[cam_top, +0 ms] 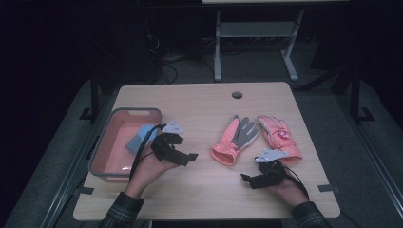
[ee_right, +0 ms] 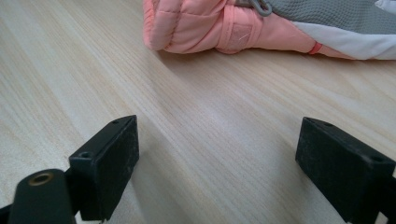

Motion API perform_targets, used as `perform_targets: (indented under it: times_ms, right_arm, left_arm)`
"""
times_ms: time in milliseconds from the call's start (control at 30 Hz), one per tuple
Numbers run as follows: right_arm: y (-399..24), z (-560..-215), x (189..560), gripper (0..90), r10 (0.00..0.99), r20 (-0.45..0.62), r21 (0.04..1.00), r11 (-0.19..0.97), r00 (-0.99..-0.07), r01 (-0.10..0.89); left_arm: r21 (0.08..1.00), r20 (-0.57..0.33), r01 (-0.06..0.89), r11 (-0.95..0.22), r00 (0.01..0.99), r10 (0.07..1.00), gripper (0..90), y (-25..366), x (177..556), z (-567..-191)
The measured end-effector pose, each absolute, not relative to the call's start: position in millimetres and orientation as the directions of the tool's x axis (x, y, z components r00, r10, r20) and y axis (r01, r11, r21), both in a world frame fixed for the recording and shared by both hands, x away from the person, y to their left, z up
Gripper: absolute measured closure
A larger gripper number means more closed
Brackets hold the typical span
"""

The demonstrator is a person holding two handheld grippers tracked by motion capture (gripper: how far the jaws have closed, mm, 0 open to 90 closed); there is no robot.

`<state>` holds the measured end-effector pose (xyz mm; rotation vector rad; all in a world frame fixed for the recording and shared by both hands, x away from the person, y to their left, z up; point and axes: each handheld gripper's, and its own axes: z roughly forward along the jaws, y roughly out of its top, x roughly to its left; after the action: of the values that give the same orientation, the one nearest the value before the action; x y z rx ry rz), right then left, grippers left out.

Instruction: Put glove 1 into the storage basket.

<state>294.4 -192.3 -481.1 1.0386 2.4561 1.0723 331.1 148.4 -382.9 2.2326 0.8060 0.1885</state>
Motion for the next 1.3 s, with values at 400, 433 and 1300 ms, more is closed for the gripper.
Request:
perform_targets:
  times_ms: [400,433,1300]
  right_arm:
    - [-192,-481,292,13.5,0.717,0.039,0.724,0.460,-0.696,0.515]
    - [-192,-481,292,13.5,0.717,0.039,0.724,0.460,-0.696,0.514]
    - [-196,-470,293,40.8,0.704,0.065,0.697,0.475,-0.707,0.537]
  left_arm:
    - [0.642,-0.072,0.458,-0.615,0.835,0.546,13.9,122,306,-435]
    - [0.636,-0.065,0.453,-0.625,0.839,0.541,13.8,121,304,-438]
    - [0.721,-0.005,0.347,-0.600,0.868,0.496,12.6,140,288,-477]
